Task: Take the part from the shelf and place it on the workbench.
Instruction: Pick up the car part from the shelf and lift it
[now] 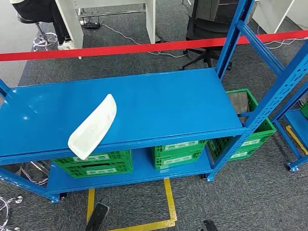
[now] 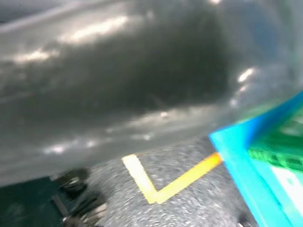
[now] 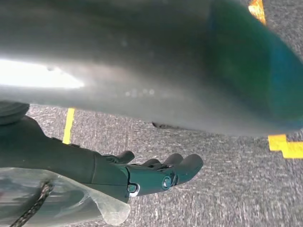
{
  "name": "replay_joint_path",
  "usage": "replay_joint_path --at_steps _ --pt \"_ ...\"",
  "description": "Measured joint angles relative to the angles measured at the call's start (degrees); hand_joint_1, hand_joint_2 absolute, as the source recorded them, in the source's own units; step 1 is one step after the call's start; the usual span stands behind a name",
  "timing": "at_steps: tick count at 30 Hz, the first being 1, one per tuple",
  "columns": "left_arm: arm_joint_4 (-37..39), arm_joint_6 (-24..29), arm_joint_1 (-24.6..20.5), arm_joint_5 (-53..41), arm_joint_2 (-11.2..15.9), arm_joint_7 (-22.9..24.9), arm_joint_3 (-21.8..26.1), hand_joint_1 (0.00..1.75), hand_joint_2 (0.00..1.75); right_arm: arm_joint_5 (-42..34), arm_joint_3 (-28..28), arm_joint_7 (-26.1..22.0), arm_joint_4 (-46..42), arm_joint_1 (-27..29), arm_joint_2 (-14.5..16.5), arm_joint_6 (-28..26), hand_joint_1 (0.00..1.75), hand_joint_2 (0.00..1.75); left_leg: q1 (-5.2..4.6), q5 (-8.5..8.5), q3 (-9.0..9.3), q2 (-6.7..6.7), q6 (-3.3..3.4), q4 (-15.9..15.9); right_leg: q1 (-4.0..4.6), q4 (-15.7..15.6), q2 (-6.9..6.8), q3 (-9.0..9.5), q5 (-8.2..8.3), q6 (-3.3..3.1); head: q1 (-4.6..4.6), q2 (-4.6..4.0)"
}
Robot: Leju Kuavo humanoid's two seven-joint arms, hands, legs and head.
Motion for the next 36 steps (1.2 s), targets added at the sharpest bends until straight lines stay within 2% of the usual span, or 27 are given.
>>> replay_joint_path --at_steps 8,14,20,25,29,36 --pt "-6.9 -1.7 -0.7 -13.6 -0.5 1.3 -0.5 0.00 0.00 1.9 0.0 0.9 0.5 -0.3 0.0 0.3 0.00 0.00 0.00 0.00 -0.01 0.01 0.00 0.0 0.00 0.0 0.01 -0.04 -0.01 0.00 -0.01 0.00" --pt "-13.3 -4.8 -0.1 -30.4 -1.8 2.5 -0.3 0.00 0.00 4.2 0.1 1.7 0.7 -0.6 0.0 0.3 0.00 0.00 -0.02 0.00 -0.01 0.06 0.00 0.0 -0.01 0.0 0.08 0.00 0.00 0.01 0.01 0.00" --pt "-18.0 -7.0 0.8 -35.3 -2.6 1.6 0.3 0.00 0.00 5.8 0.6 1.9 0.9 -0.8 0.0 0.4 0.00 0.00 -0.04 0.00 -0.01 0.07 0.00 0.0 -0.01 0.0 0.07 -0.01 0.00 0.01 -0.01 0.00" --pt "-23.3 -7.2 2.6 -36.2 -2.6 1.1 0.5 0.00 0.00 6.6 1.1 1.8 0.9 -0.9 0.6 -2.3 0.00 0.00 -0.04 -0.01 -0.02 0.07 0.00 0.0 0.00 0.0 0.07 0.00 0.00 0.01 -0.01 0.00" --pt "-29.5 -5.7 5.8 -35.6 -1.4 0.6 1.5 0.00 1.75 8.4 1.9 1.9 0.9 -1.0 1.6 -2.6 0.00 0.00 -0.03 -0.01 -0.03 0.08 -0.01 0.0 0.03 0.0 0.09 0.00 -0.01 0.00 0.01 0.00" --pt "-44.9 -6.0 12.2 -32.1 4.4 0.2 6.9 0.00 1.75 10.2 3.4 3.0 0.9 -1.7 3.4 -2.8 0.00 0.00 0.06 0.00 -0.02 0.08 -0.01 -0.1 0.07 0.0 0.05 -0.22 -0.06 -0.05 -0.01 0.00"
